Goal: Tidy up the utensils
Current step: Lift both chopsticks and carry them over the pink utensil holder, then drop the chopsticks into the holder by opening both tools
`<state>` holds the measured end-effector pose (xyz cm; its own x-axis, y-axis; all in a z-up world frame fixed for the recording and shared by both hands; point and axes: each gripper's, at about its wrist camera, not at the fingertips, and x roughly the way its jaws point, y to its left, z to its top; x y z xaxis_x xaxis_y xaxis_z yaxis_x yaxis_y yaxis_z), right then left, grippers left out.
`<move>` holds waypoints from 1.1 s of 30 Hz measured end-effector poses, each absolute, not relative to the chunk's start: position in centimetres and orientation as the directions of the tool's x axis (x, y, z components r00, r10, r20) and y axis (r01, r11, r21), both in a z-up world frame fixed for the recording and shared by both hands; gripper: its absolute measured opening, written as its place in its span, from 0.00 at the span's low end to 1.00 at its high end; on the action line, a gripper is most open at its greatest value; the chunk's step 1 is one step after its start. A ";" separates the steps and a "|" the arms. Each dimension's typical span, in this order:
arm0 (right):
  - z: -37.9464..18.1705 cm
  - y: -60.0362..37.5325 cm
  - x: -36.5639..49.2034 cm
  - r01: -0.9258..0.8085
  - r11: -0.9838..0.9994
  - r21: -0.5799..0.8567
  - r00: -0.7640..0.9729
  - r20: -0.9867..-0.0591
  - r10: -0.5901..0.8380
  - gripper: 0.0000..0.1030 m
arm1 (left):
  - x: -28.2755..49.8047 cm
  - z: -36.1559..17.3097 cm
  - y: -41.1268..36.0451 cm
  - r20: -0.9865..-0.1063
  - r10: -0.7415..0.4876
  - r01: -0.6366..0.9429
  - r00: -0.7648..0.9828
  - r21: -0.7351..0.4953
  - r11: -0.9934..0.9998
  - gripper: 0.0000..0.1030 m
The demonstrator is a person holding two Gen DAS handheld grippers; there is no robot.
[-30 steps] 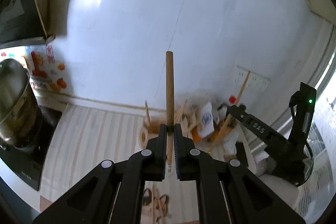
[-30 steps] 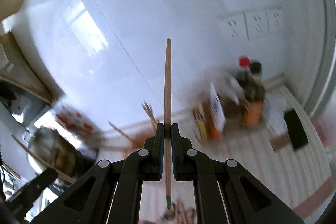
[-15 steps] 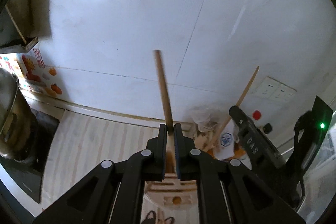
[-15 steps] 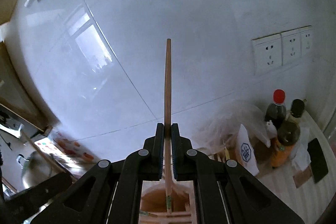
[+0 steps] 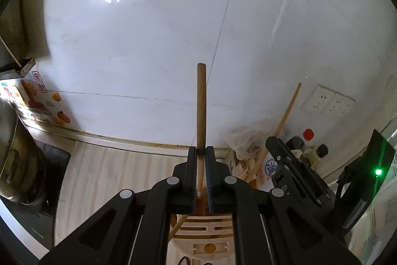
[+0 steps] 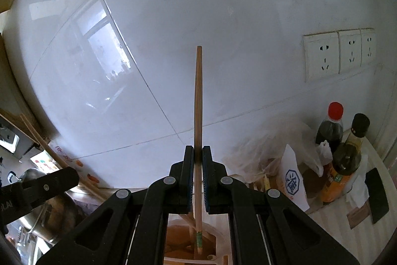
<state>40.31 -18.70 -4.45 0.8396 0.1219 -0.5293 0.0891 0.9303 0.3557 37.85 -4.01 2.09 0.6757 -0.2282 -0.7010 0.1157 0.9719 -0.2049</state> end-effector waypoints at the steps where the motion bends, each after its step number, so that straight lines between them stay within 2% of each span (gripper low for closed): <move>1: -4.5 -18.7 40.3 0.089 0.932 0.352 0.839 -0.530 0.120 0.06 | 37.8 1.9 -4.0 -0.704 -0.229 0.117 0.672 -0.204 0.972 0.04; 8: -5.0 -18.9 39.8 0.074 0.936 0.344 0.822 -0.553 0.139 0.06 | 36.8 1.0 -4.1 -0.740 -0.251 0.156 0.624 -0.197 0.968 0.04; 12: -5.6 -19.0 39.8 0.040 0.935 0.353 0.783 -0.592 0.190 0.07 | 35.8 1.1 -3.5 -0.760 -0.273 0.167 0.590 -0.216 0.962 0.09; 14: -5.6 -18.9 39.7 0.023 0.932 0.362 0.757 -0.615 0.220 0.11 | 35.0 1.7 -3.0 -0.758 -0.253 0.153 0.602 -0.202 0.967 0.12; 15: -5.5 -18.9 39.6 0.014 0.929 0.369 0.744 -0.625 0.237 0.20 | 34.6 2.2 -2.6 -0.752 -0.240 0.144 0.613 -0.193 0.971 0.21; 16: -5.3 -19.0 39.3 0.009 0.927 0.375 0.740 -0.626 0.246 0.35 | 34.0 2.5 -2.2 -0.745 -0.225 0.131 0.628 -0.184 0.974 0.30; 18: -4.4 -19.4 38.3 0.006 0.924 0.382 0.747 -0.616 0.250 0.46 | 32.9 3.2 -1.1 -0.727 -0.196 0.098 0.658 -0.175 0.980 0.74; 19: -4.1 -19.7 37.9 0.009 0.924 0.383 0.752 -0.612 0.246 0.46 | 32.3 3.4 -0.6 -0.715 -0.184 0.084 0.675 -0.173 0.981 0.79; 22: -2.8 -20.3 36.1 0.019 0.923 0.384 0.761 -0.604 0.236 0.49 | 30.5 3.5 0.9 -0.695 -0.129 0.035 0.707 -0.147 0.988 0.80; 23: -2.3 -20.7 35.1 0.037 0.926 0.376 0.767 -0.605 0.214 0.50 | 29.9 3.2 1.4 -0.694 -0.108 0.016 0.712 -0.137 0.990 0.85; 24: -2.0 -20.8 34.6 0.050 0.926 0.373 0.769 -0.606 0.203 0.53 | 29.3 2.9 1.8 -0.691 -0.089 0.001 0.718 -0.127 0.992 0.96; 25: -1.8 -21.1 33.9 0.058 0.925 0.375 0.770 -0.607 0.197 0.55 | 28.9 2.6 2.2 -0.688 -0.075 -0.009 0.722 -0.119 0.993 1.00; 29: -1.6 -21.0 30.9 0.084 0.936 0.343 0.770 -0.618 0.157 0.66 | 27.3 0.0 3.3 -0.710 -0.040 -0.033 0.703 -0.089 0.995 1.00; 33: -3.3 -20.6 27.9 0.091 0.945 0.315 0.759 -0.637 0.140 0.83 | 26.4 -4.4 3.5 -0.769 -0.004 -0.048 0.639 -0.045 0.998 1.00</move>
